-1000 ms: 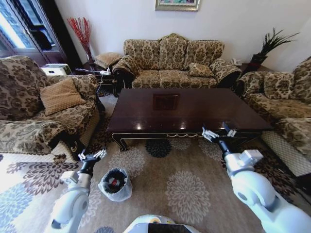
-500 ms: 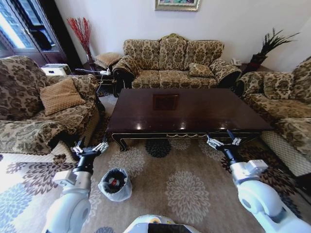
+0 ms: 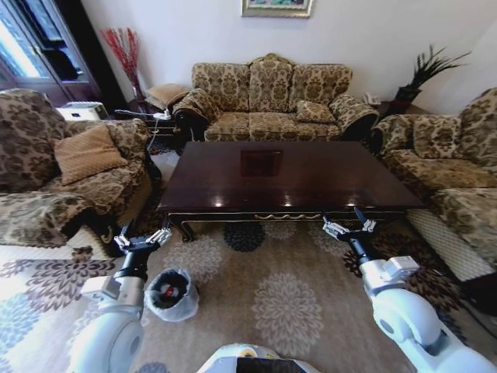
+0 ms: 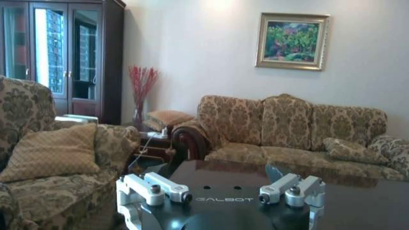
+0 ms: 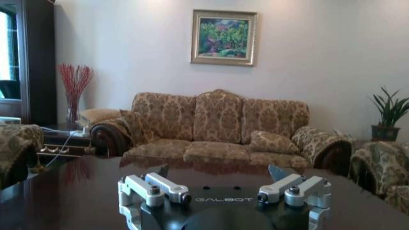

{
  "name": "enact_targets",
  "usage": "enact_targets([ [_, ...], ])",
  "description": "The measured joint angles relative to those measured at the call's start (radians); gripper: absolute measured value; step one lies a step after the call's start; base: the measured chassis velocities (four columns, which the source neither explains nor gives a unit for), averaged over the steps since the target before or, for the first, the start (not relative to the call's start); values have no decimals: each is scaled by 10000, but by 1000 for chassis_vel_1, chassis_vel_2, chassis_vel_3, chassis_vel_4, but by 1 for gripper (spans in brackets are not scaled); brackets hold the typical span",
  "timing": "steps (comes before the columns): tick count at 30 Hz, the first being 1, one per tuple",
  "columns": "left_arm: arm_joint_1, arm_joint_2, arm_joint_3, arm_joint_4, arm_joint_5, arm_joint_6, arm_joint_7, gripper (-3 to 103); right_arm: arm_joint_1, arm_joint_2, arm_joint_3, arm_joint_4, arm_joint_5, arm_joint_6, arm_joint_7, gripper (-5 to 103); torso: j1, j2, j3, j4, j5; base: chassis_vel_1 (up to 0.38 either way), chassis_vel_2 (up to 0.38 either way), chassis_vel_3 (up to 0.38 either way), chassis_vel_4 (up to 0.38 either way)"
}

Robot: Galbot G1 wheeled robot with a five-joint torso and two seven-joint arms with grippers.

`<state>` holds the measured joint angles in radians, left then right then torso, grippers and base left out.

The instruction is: Move to the front of the table and place the trash on the table into the trash bin.

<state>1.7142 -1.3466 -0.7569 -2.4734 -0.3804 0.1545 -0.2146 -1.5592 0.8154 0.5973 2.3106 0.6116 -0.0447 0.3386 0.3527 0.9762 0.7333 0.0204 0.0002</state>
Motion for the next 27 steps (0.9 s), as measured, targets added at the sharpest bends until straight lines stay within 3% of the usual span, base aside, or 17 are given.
enact_targets([
  [11,-32,-37,16,48,-8,-64,22,100,63,-155,-208,-24,-94,310,84,100,0,-1,0,-3,5,-197,-210,192,176],
  [16,18,-86,25,54,-8,-130,66,100,226,-244,-456,81,-108,235,307,100,0,-1,0,0,-24,13,11,-9,-4],
  [18,8,-87,27,45,-20,-131,66,100,294,-284,-524,126,-111,160,434,100,1,-1,0,8,-5,69,103,-27,-30],
  [27,73,-40,174,-163,-111,52,64,100,-240,14,9,350,-573,-488,880,100,1,-1,0,-1,5,10,18,-5,-6],
])
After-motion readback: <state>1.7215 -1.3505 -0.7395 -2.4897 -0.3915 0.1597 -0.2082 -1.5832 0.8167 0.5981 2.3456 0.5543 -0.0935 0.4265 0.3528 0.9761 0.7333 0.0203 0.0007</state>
